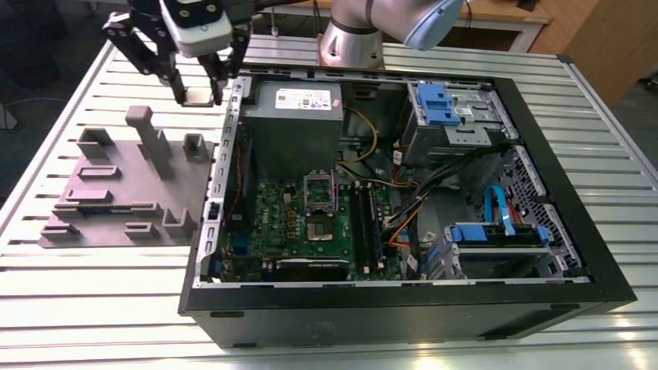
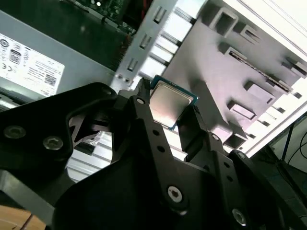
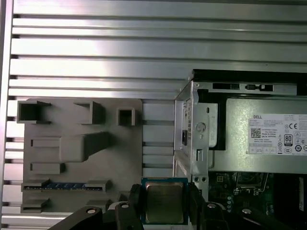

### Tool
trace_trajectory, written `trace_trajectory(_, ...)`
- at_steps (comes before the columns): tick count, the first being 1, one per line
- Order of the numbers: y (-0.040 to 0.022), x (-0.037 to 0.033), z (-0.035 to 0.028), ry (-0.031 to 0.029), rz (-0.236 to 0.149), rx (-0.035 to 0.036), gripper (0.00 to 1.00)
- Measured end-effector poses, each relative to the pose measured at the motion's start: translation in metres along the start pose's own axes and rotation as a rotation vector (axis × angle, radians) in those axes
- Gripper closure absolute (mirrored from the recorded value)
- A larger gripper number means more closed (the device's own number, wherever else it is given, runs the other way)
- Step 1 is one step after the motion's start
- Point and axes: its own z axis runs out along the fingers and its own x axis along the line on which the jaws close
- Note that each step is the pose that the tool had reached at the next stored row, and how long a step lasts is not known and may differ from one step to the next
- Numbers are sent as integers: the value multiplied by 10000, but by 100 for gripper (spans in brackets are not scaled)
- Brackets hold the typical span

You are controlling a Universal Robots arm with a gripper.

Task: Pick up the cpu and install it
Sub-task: 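Pick up the cpu and move it towards the insertion slot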

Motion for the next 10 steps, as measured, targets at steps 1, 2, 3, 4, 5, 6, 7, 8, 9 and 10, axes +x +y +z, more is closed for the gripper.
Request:
trace_trajectory(1,0,-45,1,0,0,0,53)
trace_trajectory(2,-1,-89,1,0,1,-1,53)
trace_trajectory(3,-2,-134,1,1,-1,0,53)
trace_trajectory(4,-2,-184,1,0,-1,0,53)
trace_trajectory(5,-3,-229,2,0,0,0,53)
trace_trajectory(6,-3,-273,2,0,1,0,53)
trace_trajectory(7,-3,-318,2,0,0,-1,53)
trace_trajectory(8,-4,-364,3,0,-1,-1,53)
trace_trajectory(9,-5,-408,3,-1,0,-1,53)
trace_trajectory(10,-5,-453,3,0,0,0,53)
